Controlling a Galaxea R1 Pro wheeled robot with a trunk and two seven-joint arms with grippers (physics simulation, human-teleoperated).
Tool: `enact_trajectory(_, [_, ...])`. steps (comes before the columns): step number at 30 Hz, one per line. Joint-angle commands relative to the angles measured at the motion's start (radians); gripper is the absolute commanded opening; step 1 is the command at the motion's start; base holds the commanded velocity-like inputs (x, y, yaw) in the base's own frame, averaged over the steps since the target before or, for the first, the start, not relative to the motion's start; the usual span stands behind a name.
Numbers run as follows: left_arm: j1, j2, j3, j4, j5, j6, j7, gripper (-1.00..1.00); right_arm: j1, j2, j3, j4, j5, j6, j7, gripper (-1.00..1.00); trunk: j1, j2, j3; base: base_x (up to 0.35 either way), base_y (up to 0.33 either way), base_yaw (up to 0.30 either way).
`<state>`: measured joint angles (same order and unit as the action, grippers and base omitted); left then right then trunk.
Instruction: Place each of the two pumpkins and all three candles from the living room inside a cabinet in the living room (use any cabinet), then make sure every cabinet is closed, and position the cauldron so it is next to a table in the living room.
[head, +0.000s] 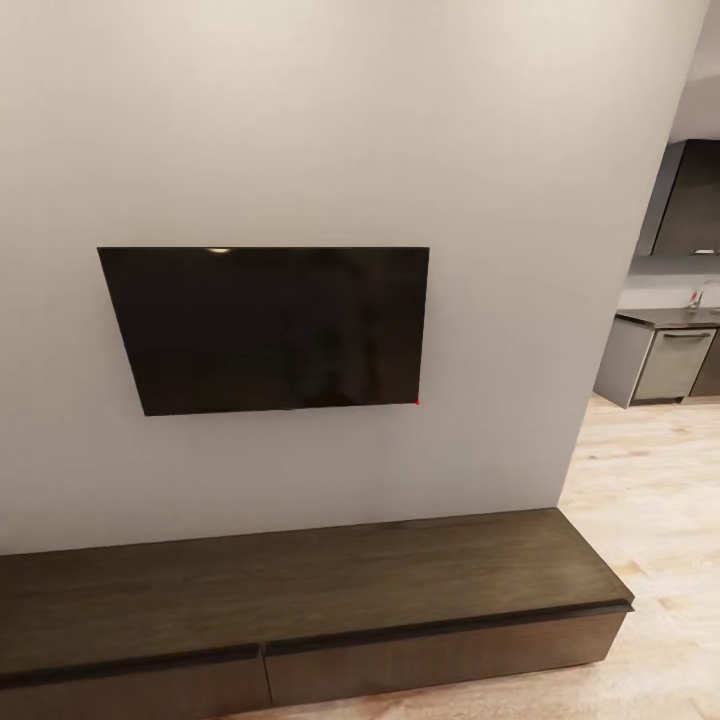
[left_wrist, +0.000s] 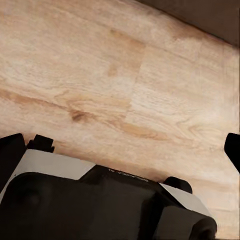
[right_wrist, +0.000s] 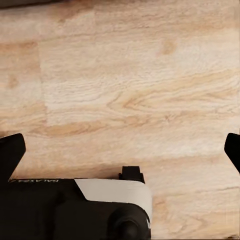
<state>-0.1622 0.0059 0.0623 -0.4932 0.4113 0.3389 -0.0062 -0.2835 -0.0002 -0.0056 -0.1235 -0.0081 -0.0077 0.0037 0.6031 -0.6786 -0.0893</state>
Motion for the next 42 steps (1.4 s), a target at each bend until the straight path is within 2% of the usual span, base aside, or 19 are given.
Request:
enact_trajectory(1, [0.001,-0.001,0.004,-0.116,0.005,0.098,0.002,1.0,-0.006,0.0,0.0,-0.02,-0.065,0.053,0.002,1.0,0.0,-0.001,-0.002,0.0,0.0,0.0])
enact_trajectory(2, [0.001,-0.001,0.004,-0.153,0.005,0.132,0.002,1.0,-0.01,0.0,-0.001,-0.027,-0.084,0.073,0.002,1.0,0.0,-0.001,-0.002,0.0,0.0,0.0])
enact_trajectory(3, [0.003,-0.001,0.004,-0.261,0.006,0.235,0.003,1.0,-0.028,0.0,-0.001,-0.044,-0.134,0.137,0.002,1.0,0.0,-0.001,-0.002,0.0,0.0,0.0])
enact_trajectory(4, [0.003,-0.002,0.004,-0.33,0.006,0.297,0.004,1.0,-0.043,0.0,-0.001,-0.05,-0.163,0.173,0.002,1.0,0.0,-0.001,-0.002,0.0,0.0,0.0])
enact_trajectory(6, [0.004,-0.002,0.005,-0.397,0.006,0.351,0.004,1.0,-0.059,0.0,-0.001,-0.055,-0.19,0.202,0.001,1.0,0.0,-0.001,-0.002,0.0,0.0,0.0])
enact_trajectory(8, [0.006,-0.003,0.006,-0.487,0.006,0.421,0.004,1.0,-0.093,0.0,-0.001,-0.059,-0.236,0.236,-0.003,1.0,0.0,-0.001,-0.002,0.0,0.0,0.0])
enact_trajectory(10, [0.006,-0.004,0.006,-0.568,0.007,0.484,0.005,1.0,-0.11,0.0,-0.001,-0.06,-0.255,0.244,-0.003,1.0,0.0,-0.001,-0.002,0.0,0.0,0.0])
enact_trajectory(11, [0.007,-0.005,0.007,-0.643,0.008,0.545,0.005,1.0,-0.134,0.0,-0.001,-0.061,-0.28,0.253,-0.002,1.0,0.0,-0.001,-0.002,0.0,0.0,0.0])
enact_trajectory(14, [0.007,-0.006,0.007,-0.736,0.01,0.617,0.005,1.0,-0.163,0.0,-0.001,-0.062,-0.318,0.259,0.0,1.0,0.0,-0.001,-0.002,0.0,0.0,0.0])
enact_trajectory(16, [0.007,-0.007,0.008,-0.815,0.012,0.654,0.004,1.0,-0.189,0.0,0.0,-0.062,-0.362,0.274,0.0,1.0,0.0,-0.001,-0.002,0.0,0.0,0.0])
enact_trajectory(21, [0.007,-0.004,0.007,-0.893,0.014,0.678,-0.002,1.0,-0.254,0.0,0.0,-0.062,-0.469,0.347,0.001,1.0,0.0,-0.001,-0.002,0.0,0.0,0.0])
enact_trajectory(26, [0.007,-0.003,0.004,-0.942,0.016,0.68,-0.008,1.0,-0.295,0.0,0.0,-0.062,-0.554,0.384,0.002,1.0,0.0,-0.001,-0.002,0.0,0.0,0.0])
enact_trajectory(29, [0.002,-0.004,-0.002,-0.96,0.025,0.681,-0.024,1.0,-0.326,-0.001,-0.001,-0.062,-0.62,0.403,0.007,1.0,0.0,-0.001,-0.002,0.0,0.0,0.0])
enact_trajectory(30, [0.001,-0.005,-0.008,-0.964,0.038,0.681,-0.038,1.0,-0.339,-0.002,-0.001,-0.062,-0.649,0.415,0.013,1.0,0.0,-0.001,-0.002,0.0,0.0,0.0])
enact_trajectory(31, [-0.004,-0.009,-0.029,-0.968,0.074,0.681,-0.077,1.0,-0.36,-0.002,0.0,-0.062,-0.705,0.448,0.036,1.0,0.0,-0.001,-0.002,0.0,0.0,0.0])
enact_trajectory(33, [-0.026,-0.02,-0.06,-0.972,0.099,0.68,-0.104,1.0,-0.372,-0.002,0.0,-0.062,-0.749,0.488,0.065,1.0,0.0,-0.001,-0.002,0.0,0.0,0.0])
enact_trajectory(36, [-0.081,-0.035,-0.086,-0.974,0.112,0.68,-0.118,1.0,-0.382,-0.002,0.001,-0.062,-0.778,0.528,0.108,1.0,0.0,-0.001,-0.002,0.0,0.0,0.0])
enact_trajectory(40, [-0.109,-0.048,-0.095,-0.975,0.129,0.68,-0.123,1.0,-0.385,-0.001,0.005,-0.057,-0.782,0.542,0.221,1.0,0.016,-0.029,-0.014,0.0,0.0,0.0])
enact_trajectory(42, [-0.13,-0.067,-0.097,-0.975,0.141,0.68,-0.124,1.0,-0.385,-0.001,0.008,-0.055,-0.78,0.544,0.266,1.0,0.023,-0.043,-0.021,0.0,0.0,0.0])
